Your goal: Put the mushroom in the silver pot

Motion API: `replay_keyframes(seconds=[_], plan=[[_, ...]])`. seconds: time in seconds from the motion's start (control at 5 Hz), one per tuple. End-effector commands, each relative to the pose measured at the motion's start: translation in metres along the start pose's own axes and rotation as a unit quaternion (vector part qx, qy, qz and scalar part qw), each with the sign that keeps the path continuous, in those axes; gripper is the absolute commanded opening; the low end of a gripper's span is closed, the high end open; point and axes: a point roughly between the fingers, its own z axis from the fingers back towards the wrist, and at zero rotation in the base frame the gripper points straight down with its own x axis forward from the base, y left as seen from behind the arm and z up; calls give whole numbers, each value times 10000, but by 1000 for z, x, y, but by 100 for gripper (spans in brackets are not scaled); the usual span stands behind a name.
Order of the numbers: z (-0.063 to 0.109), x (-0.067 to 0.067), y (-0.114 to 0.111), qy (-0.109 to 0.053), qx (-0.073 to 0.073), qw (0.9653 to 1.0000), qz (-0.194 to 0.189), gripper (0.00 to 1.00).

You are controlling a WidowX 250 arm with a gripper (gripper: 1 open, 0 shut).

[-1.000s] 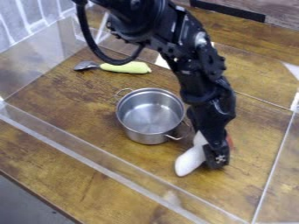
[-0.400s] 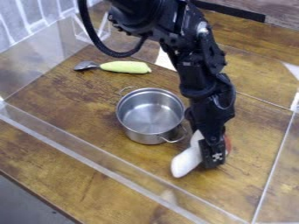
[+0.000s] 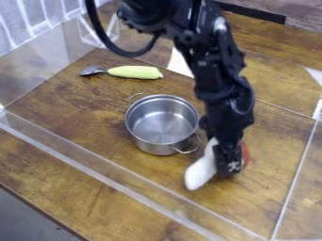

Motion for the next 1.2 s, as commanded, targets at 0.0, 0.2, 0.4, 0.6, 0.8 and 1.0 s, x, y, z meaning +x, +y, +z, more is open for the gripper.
replay_keyframes(seconds=[0.0, 0.2, 0.4, 0.6, 0.8, 1.0], plan=[[46, 26, -7, -281, 313, 9988, -257, 0], [69, 21, 5, -147, 446, 9986, -241, 0], [90, 14, 17, -69, 629, 9979, -131, 0], [110, -4, 36, 48, 839, 9964, 122, 0], [122, -34, 54, 57, 930, 9954, 215, 0], [128, -63, 50, 15, 946, 9951, 303, 0]])
